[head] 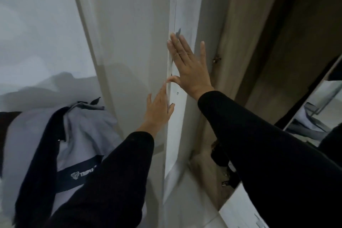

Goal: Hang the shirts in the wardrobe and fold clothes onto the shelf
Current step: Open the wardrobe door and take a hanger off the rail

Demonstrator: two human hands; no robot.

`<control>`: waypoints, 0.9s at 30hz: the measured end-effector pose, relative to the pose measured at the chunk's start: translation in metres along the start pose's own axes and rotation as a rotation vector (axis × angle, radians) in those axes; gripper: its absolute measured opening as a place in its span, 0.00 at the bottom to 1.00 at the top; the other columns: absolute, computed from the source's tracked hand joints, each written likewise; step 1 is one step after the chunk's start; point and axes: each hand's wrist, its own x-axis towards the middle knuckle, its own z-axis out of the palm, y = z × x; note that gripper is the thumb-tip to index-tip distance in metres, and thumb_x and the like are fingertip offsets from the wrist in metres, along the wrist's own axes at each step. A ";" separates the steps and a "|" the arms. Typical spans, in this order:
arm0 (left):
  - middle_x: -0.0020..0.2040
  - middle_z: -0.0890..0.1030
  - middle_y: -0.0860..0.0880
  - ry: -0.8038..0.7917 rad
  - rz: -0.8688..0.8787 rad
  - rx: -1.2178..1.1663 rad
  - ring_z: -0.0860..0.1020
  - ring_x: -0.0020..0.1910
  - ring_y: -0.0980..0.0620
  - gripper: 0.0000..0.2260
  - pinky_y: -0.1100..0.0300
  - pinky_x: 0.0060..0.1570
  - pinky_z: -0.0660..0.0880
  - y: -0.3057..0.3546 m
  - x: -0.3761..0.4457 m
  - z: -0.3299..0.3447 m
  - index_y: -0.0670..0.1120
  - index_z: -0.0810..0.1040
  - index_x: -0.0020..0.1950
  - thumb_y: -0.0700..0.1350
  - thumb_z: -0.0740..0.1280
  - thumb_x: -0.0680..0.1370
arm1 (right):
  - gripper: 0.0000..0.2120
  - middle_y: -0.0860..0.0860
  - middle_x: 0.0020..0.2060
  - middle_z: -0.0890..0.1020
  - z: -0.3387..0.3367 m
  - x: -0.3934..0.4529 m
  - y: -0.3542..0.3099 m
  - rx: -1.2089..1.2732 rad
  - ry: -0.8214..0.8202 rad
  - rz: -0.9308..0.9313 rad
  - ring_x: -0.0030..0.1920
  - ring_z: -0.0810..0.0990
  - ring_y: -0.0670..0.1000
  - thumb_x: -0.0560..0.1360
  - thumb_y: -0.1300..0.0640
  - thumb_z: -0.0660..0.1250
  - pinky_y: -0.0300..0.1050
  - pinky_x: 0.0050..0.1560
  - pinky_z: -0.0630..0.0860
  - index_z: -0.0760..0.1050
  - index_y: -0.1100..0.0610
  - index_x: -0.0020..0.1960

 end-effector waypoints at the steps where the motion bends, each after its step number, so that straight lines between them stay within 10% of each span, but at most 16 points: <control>1: 0.76 0.59 0.49 0.014 -0.025 0.006 0.63 0.73 0.52 0.36 0.45 0.73 0.53 -0.007 0.002 -0.002 0.44 0.40 0.77 0.53 0.60 0.79 | 0.48 0.52 0.77 0.55 0.004 0.007 -0.009 0.019 -0.006 -0.001 0.77 0.53 0.52 0.68 0.34 0.65 0.65 0.70 0.41 0.49 0.57 0.78; 10: 0.77 0.36 0.48 0.065 -0.196 0.199 0.38 0.76 0.50 0.42 0.42 0.72 0.42 -0.057 0.040 -0.011 0.46 0.22 0.67 0.48 0.59 0.81 | 0.39 0.51 0.78 0.49 0.067 0.066 -0.049 0.174 -0.036 0.003 0.78 0.48 0.50 0.77 0.41 0.58 0.62 0.71 0.40 0.44 0.56 0.78; 23: 0.77 0.38 0.45 0.134 -0.266 0.302 0.42 0.77 0.50 0.46 0.45 0.73 0.53 -0.118 0.120 0.005 0.43 0.28 0.72 0.40 0.66 0.75 | 0.37 0.50 0.75 0.63 0.178 0.151 -0.046 0.134 0.155 -0.163 0.74 0.62 0.50 0.72 0.53 0.72 0.69 0.67 0.54 0.59 0.58 0.76; 27: 0.78 0.46 0.43 0.152 -0.359 0.393 0.49 0.77 0.48 0.48 0.43 0.70 0.60 -0.125 0.143 0.012 0.42 0.36 0.76 0.44 0.71 0.73 | 0.35 0.51 0.78 0.47 0.200 0.169 -0.043 0.129 0.012 -0.225 0.78 0.46 0.51 0.80 0.50 0.59 0.71 0.68 0.42 0.43 0.59 0.78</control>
